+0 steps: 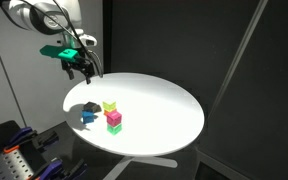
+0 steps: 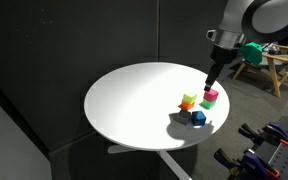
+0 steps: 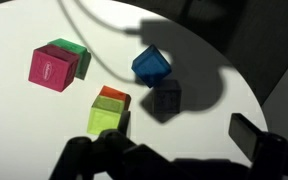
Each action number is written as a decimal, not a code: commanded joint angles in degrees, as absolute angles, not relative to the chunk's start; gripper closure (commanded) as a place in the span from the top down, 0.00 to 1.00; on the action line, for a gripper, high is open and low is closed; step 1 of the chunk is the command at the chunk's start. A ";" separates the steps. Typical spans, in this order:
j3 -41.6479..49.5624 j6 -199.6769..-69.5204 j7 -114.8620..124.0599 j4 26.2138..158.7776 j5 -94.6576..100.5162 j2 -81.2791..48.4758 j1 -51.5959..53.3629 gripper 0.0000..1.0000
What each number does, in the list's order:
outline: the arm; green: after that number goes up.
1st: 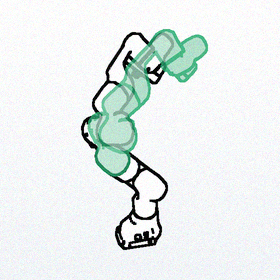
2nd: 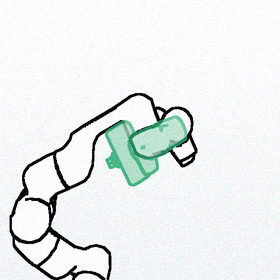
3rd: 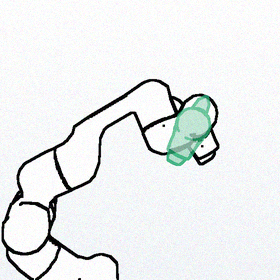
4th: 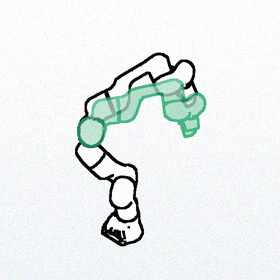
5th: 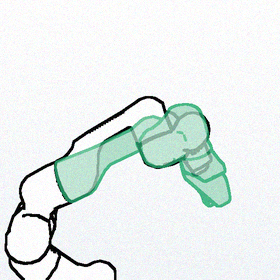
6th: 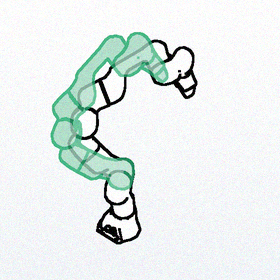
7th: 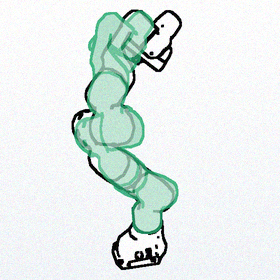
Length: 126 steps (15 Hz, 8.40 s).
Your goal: Pick up the gray block and put it on the blue block
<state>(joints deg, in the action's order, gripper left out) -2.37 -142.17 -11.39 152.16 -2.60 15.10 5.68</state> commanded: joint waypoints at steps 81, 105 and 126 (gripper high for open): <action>-0.27 -153.45 0.75 129.08 10.37 -28.08 10.90 0.47; -0.50 -145.40 13.67 139.11 11.94 -8.15 11.24 0.27; -0.78 -146.25 33.29 147.31 10.94 -3.14 6.07 0.27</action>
<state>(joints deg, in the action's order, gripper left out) -0.39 -145.74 30.26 146.57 10.08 -3.86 6.32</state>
